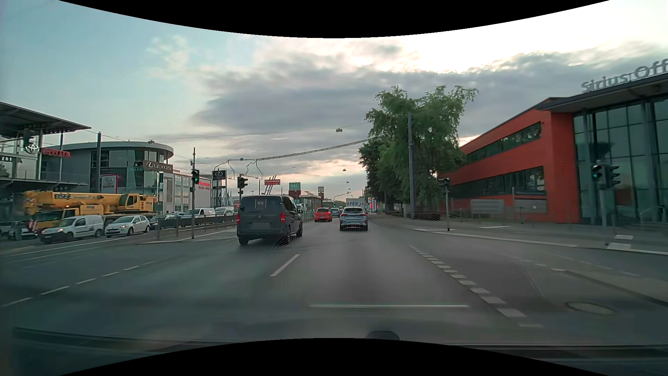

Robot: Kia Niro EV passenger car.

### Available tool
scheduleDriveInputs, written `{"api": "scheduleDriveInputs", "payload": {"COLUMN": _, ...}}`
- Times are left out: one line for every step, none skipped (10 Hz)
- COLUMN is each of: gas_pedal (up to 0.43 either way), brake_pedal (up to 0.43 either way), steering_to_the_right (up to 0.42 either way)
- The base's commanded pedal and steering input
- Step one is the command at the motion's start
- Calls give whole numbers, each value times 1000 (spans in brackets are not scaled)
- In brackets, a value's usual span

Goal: Follow the waypoints while adhering to traffic rules and regulations

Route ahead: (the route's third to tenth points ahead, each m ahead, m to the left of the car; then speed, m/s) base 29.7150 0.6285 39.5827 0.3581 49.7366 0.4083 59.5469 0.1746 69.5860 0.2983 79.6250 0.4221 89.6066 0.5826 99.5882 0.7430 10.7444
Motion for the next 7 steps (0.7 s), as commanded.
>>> {"api": "scheduleDriveInputs", "payload": {"gas_pedal": 39, "brake_pedal": 0, "steering_to_the_right": -6}}
{"api": "scheduleDriveInputs", "payload": {"gas_pedal": 39, "brake_pedal": 0, "steering_to_the_right": -5}}
{"api": "scheduleDriveInputs", "payload": {"gas_pedal": 39, "brake_pedal": 0, "steering_to_the_right": -5}}
{"api": "scheduleDriveInputs", "payload": {"gas_pedal": 39, "brake_pedal": 0, "steering_to_the_right": -5}}
{"api": "scheduleDriveInputs", "payload": {"gas_pedal": 39, "brake_pedal": 0, "steering_to_the_right": -5}}
{"api": "scheduleDriveInputs", "payload": {"gas_pedal": 39, "brake_pedal": 0, "steering_to_the_right": -5}}
{"api": "scheduleDriveInputs", "payload": {"gas_pedal": 39, "brake_pedal": 0, "steering_to_the_right": -5}}
